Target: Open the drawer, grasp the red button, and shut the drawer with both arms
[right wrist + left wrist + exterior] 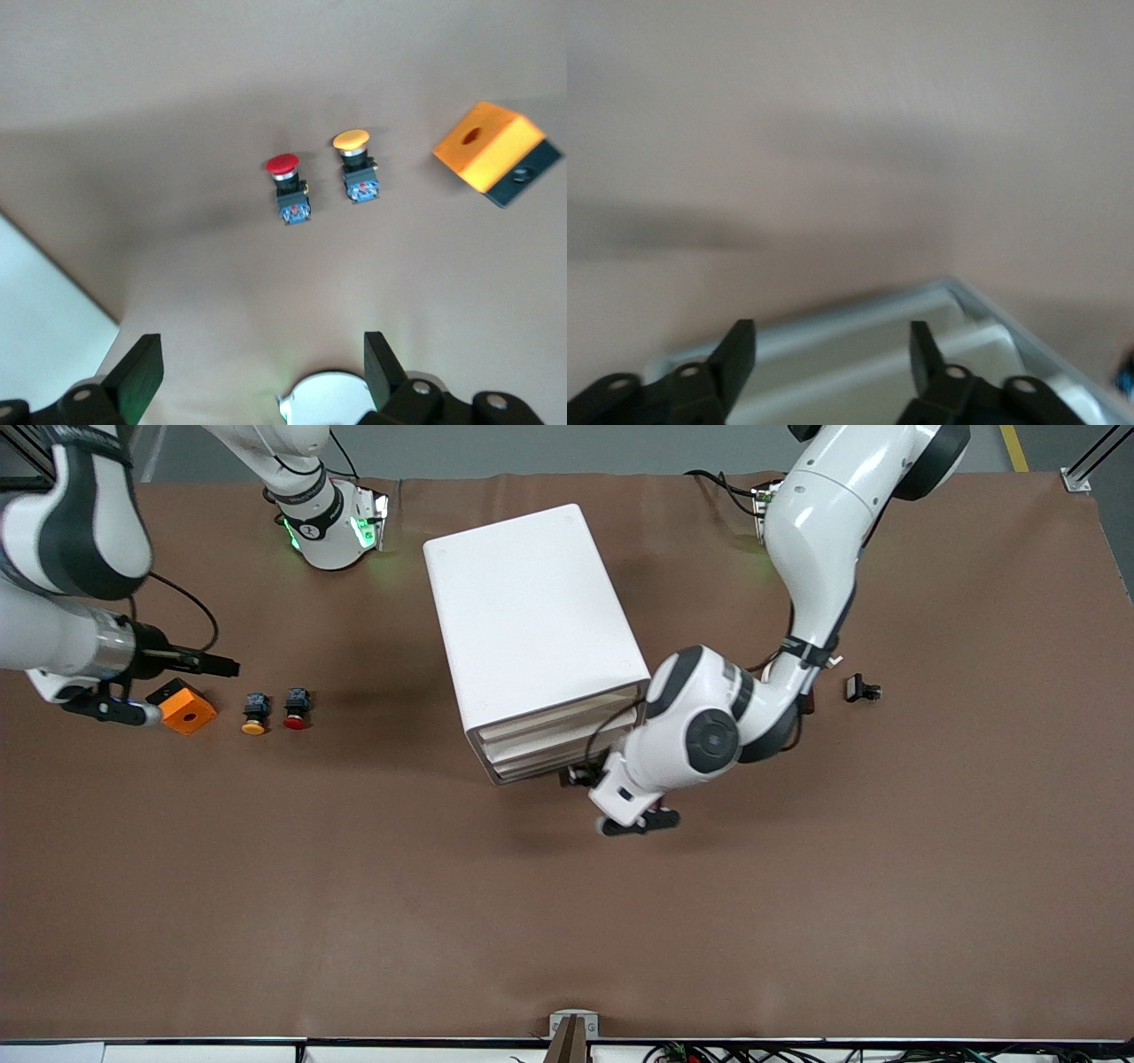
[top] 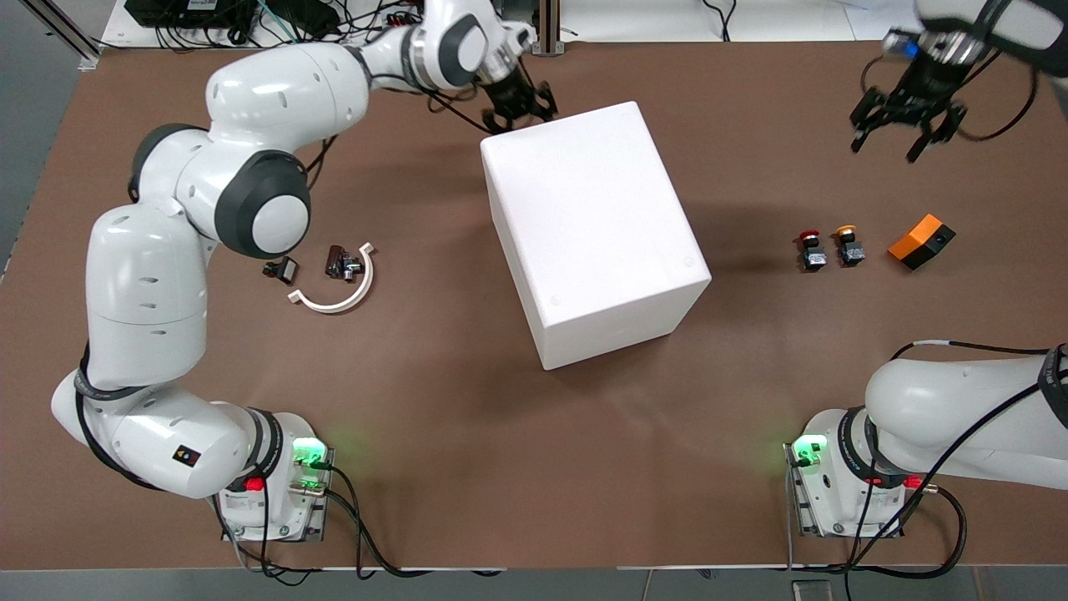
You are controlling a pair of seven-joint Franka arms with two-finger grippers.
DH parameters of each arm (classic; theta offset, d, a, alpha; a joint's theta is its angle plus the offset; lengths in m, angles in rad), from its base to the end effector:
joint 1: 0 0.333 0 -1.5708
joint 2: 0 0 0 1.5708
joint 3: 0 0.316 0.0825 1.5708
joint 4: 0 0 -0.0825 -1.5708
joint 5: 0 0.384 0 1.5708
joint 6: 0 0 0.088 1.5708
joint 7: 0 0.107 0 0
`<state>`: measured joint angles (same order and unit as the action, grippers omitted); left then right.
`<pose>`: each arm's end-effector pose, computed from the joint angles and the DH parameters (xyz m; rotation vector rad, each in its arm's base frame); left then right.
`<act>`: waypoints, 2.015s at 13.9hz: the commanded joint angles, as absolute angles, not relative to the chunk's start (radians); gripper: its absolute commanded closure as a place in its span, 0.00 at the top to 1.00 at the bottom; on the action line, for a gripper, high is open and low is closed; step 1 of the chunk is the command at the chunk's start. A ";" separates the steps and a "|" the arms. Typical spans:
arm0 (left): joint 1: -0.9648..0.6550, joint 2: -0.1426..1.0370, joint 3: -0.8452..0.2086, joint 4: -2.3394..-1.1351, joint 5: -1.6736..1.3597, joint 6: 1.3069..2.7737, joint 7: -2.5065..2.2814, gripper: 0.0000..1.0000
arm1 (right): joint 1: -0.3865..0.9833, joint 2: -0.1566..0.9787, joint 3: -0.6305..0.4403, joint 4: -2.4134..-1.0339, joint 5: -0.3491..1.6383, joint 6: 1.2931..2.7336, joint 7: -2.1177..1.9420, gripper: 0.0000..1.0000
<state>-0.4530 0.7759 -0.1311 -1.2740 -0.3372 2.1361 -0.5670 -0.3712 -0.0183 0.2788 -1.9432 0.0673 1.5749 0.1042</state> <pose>0.6379 -0.4082 0.3048 2.7535 0.2685 -0.1866 0.5102 -0.0394 0.4638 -3.0184 0.3177 0.5382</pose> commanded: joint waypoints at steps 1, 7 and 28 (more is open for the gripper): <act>-0.445 0.706 -0.031 -1.272 -0.293 2.126 -0.539 1.00 | -0.335 0.026 0.287 -1.714 0.023 1.406 0.106 1.00; -0.307 0.500 0.040 -1.354 -0.120 2.028 -0.407 1.00 | -0.302 0.023 0.287 -1.585 0.015 1.353 0.081 1.00; -0.032 0.126 0.034 -1.379 -0.021 1.549 -0.081 1.00 | -0.057 0.012 0.020 -1.411 0.002 1.157 0.087 1.00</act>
